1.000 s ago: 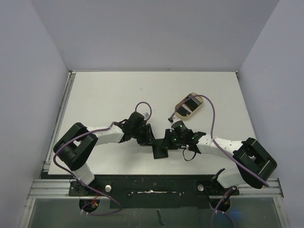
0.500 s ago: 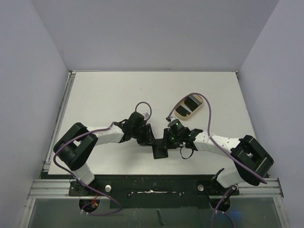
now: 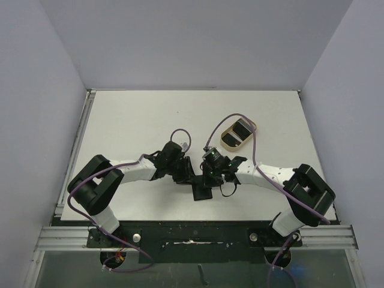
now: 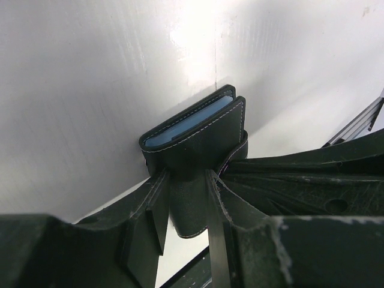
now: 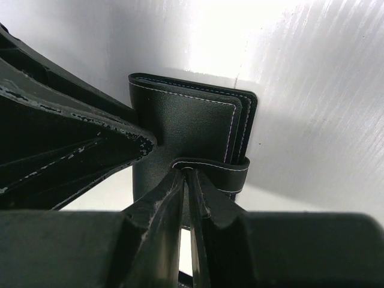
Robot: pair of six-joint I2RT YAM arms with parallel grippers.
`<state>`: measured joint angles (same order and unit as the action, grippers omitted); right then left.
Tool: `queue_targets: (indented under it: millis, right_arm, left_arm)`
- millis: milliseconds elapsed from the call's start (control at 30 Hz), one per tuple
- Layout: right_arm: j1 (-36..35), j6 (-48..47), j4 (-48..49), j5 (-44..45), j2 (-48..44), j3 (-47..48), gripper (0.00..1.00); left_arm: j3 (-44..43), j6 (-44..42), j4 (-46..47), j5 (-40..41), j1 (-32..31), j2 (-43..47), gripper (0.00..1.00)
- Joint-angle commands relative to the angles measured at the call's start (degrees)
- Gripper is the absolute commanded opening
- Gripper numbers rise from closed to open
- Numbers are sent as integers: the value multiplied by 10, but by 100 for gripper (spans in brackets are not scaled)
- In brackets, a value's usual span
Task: Put the credit cards into the card holder
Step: Close the card holder at the center of the board.
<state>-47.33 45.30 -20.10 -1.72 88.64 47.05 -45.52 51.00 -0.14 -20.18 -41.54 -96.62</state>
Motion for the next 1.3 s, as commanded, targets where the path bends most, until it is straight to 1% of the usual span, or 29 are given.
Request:
queue_targets:
  millis: [0,300,467,567,667,867,1000,1033,1067,1100,1200,1267]
  right_arm:
    - [-24,1,-39,22,89,-29,11]
    - [-41,2,-88,31,141,-6,10]
    - [-46,0,-105,27,174,0,10]
    - [-48,-2,-112,31,195,4,10]
    - [-48,-3,-114,35,195,10,10]
    - [-48,-10,-148,77,160,68,12]
    - [-48,-8,-167,122,119,106,17]
    - [-48,-6,-173,135,106,114,20]
    - [-47,-5,-178,148,93,123,22]
    - [-46,-4,-182,158,78,128,25]
    - [-45,-1,-194,192,20,143,33]
    - [-45,0,-201,215,-17,150,40]
  left_arm:
    - [16,0,22,12,-9,-23,28]
    - [17,4,25,14,-9,-20,27]
    - [17,6,12,23,-2,-6,27]
    - [22,9,11,24,8,7,29]
    - [30,11,13,24,19,23,32]
    - [49,10,14,32,46,70,34]
    - [54,0,-2,52,61,125,41]
    - [51,-6,-11,60,64,140,49]
    - [46,-12,-23,69,66,154,55]
    - [40,-18,-37,78,68,168,58]
    - [19,-36,-79,108,71,208,65]
    - [5,-49,-108,126,71,231,68]
